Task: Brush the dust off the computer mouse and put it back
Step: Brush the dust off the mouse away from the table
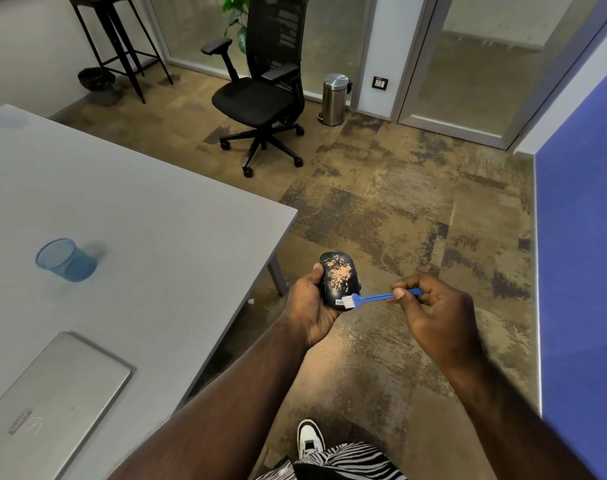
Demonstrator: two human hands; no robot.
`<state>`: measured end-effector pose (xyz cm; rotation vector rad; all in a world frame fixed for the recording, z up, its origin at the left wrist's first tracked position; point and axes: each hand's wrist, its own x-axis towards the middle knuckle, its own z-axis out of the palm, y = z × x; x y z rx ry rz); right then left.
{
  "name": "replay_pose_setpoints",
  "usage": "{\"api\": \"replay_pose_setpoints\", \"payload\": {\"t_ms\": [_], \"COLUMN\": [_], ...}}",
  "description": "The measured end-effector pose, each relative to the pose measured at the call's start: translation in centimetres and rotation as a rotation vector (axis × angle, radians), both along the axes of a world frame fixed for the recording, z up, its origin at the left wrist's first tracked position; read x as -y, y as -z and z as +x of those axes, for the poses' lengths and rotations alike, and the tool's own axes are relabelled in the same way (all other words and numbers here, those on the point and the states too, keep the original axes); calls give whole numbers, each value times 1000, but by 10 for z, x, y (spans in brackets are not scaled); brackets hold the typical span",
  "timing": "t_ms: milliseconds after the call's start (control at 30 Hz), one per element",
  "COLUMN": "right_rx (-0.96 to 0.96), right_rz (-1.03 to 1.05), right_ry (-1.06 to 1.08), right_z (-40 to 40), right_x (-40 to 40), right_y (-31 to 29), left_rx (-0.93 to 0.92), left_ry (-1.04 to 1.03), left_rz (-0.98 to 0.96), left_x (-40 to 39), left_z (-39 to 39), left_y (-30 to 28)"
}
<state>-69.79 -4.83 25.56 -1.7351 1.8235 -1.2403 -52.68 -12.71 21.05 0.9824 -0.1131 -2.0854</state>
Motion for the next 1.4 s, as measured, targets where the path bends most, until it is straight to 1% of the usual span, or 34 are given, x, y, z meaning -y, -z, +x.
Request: {"api": "replay_pose_setpoints", "payload": {"t_ms": [100,200,233,300,367,400,467,567,600,667,767,933,967,1067,1133,1233,1300,1400], "right_rx": [-69,-64,-45,-15,-25,-53,-93,-73,-62,-34,-29,-31,-27,2,-16,-22,-11,6], "right_rz": [8,-8,-32,-73,-57,-41,-22,-48,-64,-82,-48,-34,-40,-67,-58,-8,-14,-48], "right_ry": [116,254,250,152,28,5,60,183,184,116,42,222,231,125,83,196,259,189], "right_z": [-5,-18,-21,-20,-12,-9,-6,-11,-12,-9,0,-7,-8,-4,0,-6,-14,-13], "right_x": [0,3,4,2,-1,-2,-1,2,3,2,1,10,10,6,5,12,16,17], "right_y": [8,8,6,1,0,1,3,2,1,-1,2,4,3,1,3,6,6,3], "left_rx": [-11,7,11,0,-1,5,9,-8,-11,-5,0,8,10,8,22,31,43,43], "left_ry": [-16,5,6,-7,-8,0,-2,-7,-6,-17,-15,14,16,4,7,23,41,42], "left_rz": [10,12,12,10,0,-6,-6,15,13,1,-6,16,21,12,0,1,0,-5], "left_x": [1,1,0,0,0,0,0,1,1,0,-1,-3,-3,-3,-3,-4,-5,-6], "left_z": [0,1,1,0,-2,-3,-4,-1,-1,-2,-5,-2,-1,-1,-2,-2,-1,-1], "left_y": [0,1,1,0,-1,-2,-3,-4,-5,-6,-7,-8,-8,-8,-8,-8,-7,-6]}}
